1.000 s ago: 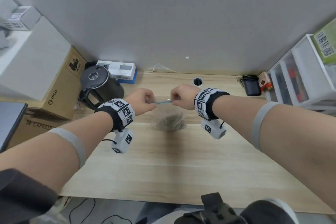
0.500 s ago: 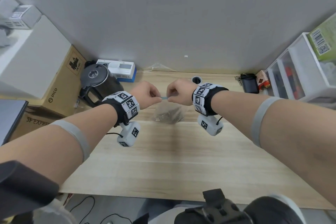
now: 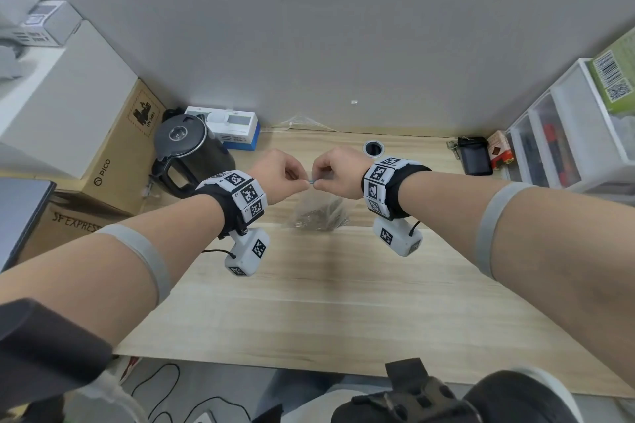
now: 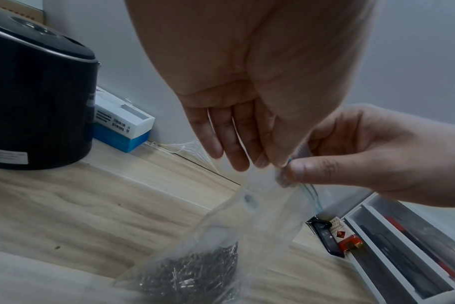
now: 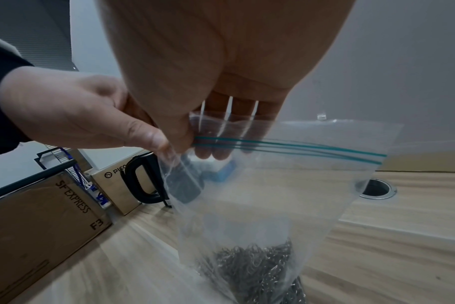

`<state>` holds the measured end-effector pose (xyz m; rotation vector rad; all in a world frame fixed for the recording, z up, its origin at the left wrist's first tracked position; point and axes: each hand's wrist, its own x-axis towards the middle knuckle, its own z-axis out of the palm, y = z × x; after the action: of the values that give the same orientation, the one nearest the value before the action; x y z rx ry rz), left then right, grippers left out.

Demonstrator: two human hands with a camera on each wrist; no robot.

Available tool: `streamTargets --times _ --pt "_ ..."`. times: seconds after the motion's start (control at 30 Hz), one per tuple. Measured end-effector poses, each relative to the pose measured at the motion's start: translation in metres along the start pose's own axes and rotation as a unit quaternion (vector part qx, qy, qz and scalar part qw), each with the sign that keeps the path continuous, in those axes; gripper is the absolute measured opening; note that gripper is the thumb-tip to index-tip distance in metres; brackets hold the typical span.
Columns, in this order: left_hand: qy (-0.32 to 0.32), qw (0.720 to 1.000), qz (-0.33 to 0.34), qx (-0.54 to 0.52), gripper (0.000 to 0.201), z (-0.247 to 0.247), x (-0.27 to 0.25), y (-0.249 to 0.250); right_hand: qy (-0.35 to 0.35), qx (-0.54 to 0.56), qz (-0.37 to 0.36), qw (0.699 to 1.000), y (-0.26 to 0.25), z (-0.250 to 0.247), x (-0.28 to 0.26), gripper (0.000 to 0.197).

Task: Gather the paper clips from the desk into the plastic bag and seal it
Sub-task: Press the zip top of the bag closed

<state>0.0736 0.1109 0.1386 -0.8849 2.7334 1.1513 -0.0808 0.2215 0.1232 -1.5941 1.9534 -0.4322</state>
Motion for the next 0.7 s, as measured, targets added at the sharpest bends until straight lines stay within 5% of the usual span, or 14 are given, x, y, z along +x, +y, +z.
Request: streamTargets --times 0.7 --pt "-0.009 1.000 0.004 0.030 0.006 0.004 0.011 0.005 -0.005 0.007 0.002 1.000 0.004 -0.001 0.002 0.009"
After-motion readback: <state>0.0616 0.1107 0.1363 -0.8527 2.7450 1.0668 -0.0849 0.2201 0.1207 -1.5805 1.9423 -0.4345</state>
